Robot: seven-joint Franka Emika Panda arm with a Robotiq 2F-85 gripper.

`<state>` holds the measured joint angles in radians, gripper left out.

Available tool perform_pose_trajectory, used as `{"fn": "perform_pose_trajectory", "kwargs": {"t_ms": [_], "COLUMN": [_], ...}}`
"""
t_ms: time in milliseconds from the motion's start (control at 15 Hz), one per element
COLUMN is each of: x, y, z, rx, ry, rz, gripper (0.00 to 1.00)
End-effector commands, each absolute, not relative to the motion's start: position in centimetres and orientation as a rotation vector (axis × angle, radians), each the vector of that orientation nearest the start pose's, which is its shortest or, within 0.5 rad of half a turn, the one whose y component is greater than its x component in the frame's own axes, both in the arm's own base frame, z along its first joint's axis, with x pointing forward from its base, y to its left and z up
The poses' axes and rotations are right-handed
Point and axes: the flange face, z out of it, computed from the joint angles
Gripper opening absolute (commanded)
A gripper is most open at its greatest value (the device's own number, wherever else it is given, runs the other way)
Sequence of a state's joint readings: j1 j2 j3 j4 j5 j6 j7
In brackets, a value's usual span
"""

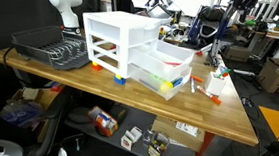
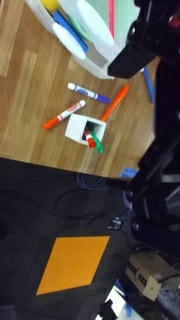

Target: Take the red marker out of the pen holder and put it on the desk

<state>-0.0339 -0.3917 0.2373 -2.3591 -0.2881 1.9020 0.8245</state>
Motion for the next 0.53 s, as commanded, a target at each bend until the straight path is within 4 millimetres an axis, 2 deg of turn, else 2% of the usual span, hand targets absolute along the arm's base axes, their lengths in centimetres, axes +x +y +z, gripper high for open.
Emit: {"fn": "perform_pose_trajectory", "kwargs": {"t_ms": [0, 133, 467], "x": [42.0, 42.3, 42.4], "y": [6.3, 5.8, 5.8], "z": [45.8, 44.0, 44.3], "rx": [-3.354, -3.34, -3.331], "ry": [1.022, 1.119, 1.136], "rz": [-0.149, -0.096, -0.112], "gripper": [1.0, 1.0, 1.0]}}
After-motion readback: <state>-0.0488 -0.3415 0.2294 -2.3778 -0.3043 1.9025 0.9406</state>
